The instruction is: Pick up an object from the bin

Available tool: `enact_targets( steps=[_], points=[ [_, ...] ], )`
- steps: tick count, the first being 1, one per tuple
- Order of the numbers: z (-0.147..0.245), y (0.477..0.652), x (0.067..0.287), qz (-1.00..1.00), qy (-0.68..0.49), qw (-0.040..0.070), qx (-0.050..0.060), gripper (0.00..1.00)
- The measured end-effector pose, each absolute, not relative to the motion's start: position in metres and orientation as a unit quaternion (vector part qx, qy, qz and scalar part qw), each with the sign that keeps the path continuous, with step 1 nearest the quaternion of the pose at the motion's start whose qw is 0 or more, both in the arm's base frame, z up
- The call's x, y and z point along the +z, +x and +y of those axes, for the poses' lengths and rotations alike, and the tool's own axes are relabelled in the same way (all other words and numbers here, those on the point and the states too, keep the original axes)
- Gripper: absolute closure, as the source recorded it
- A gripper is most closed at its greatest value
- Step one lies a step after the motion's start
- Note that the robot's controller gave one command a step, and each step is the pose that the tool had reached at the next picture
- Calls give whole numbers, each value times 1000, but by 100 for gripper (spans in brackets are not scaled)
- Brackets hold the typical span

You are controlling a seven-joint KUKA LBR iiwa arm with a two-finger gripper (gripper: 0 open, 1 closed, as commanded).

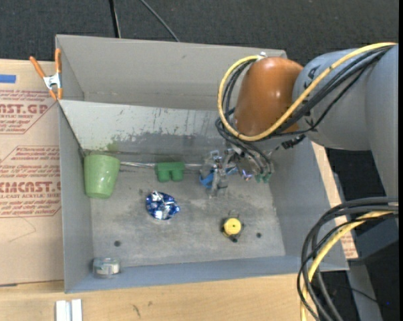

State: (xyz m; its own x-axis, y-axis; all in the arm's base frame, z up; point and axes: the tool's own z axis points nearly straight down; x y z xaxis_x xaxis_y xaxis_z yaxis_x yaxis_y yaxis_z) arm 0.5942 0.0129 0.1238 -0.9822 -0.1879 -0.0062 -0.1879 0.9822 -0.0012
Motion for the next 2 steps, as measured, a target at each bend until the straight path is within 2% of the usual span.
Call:
enact_targets(
  steps=[2],
  points=[
    [14, 597, 170, 996, -94, 3, -1, 100]
  ],
)
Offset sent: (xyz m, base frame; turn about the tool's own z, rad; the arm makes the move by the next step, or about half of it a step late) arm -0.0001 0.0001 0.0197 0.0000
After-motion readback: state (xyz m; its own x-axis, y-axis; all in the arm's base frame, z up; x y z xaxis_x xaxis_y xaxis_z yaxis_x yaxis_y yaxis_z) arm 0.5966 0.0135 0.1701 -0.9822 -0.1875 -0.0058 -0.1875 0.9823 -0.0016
